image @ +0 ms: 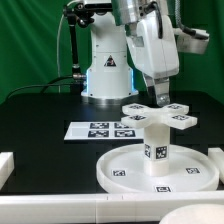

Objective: Assemble round table

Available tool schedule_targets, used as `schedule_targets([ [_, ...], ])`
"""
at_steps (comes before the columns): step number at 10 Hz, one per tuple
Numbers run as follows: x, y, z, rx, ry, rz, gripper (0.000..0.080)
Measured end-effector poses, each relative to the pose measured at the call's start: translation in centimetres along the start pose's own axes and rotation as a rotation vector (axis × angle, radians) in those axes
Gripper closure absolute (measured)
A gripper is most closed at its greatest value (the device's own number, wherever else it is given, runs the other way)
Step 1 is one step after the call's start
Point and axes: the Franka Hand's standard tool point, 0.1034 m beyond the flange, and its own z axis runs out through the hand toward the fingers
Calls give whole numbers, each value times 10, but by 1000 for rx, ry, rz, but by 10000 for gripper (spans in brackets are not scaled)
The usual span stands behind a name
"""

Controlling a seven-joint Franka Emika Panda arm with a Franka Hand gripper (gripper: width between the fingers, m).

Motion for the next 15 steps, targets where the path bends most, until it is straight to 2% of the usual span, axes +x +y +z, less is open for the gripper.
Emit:
schedule_targets([
  [1, 0, 1, 2, -4, 3, -17, 150],
  [2, -2, 2, 10, -26, 19, -133, 150],
  [3, -5, -1, 12, -41, 30, -298, 150],
  [6, -6, -15, 8, -58, 10, -643, 150],
  [10, -7, -16, 8, -58, 5, -901, 150],
  [12, -6, -18, 6, -87, -1, -1167, 150],
  [15, -7, -17, 3, -107, -7, -1481, 150],
])
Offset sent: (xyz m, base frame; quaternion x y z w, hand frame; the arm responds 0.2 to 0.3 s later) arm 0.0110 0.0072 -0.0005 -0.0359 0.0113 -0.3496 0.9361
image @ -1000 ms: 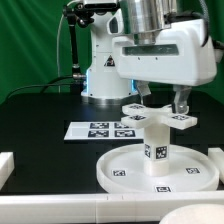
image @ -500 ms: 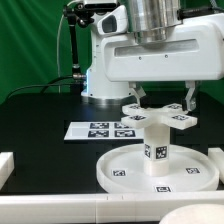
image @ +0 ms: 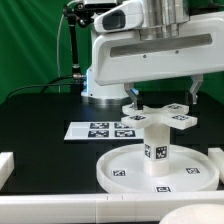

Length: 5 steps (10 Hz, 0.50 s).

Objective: Assemble round table

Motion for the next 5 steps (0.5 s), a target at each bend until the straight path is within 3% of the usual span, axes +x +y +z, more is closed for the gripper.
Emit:
schedule_targets([
  [4, -1, 7, -1, -14, 20, -233, 150],
  [5, -1, 8, -2, -37, 16, -392, 150],
])
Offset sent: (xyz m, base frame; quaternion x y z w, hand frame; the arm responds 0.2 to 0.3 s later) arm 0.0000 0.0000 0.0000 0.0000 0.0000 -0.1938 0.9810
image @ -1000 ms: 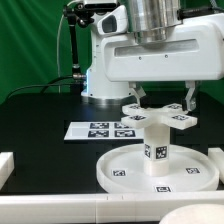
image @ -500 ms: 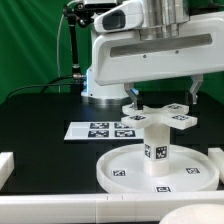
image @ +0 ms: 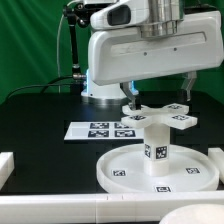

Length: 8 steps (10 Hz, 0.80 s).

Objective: Assemble round table

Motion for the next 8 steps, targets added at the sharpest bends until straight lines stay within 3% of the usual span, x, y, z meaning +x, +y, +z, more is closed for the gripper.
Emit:
schedule_targets([
  [1, 1, 0, 0, -26, -5, -169, 150],
  [4, 0, -5, 1, -60, -40, -472, 150],
  [8, -1, 2, 1, -63, -55, -712, 150],
])
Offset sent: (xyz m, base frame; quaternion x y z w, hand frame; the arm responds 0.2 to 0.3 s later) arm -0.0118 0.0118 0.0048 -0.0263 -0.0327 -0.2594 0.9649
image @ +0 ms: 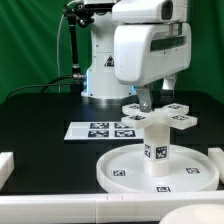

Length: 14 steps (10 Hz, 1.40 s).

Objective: Assemble round table

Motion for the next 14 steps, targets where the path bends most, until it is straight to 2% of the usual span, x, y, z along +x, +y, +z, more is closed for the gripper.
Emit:
schedule_targets([
  [4, -1, -2, 2, -15, -41, -353, 150],
  [7, -3, -4, 5, -16, -48, -384, 150],
  [8, -4, -4, 7, -23, -45, -390, 150],
  [14, -2, -10, 17, -10, -53, -382, 150],
])
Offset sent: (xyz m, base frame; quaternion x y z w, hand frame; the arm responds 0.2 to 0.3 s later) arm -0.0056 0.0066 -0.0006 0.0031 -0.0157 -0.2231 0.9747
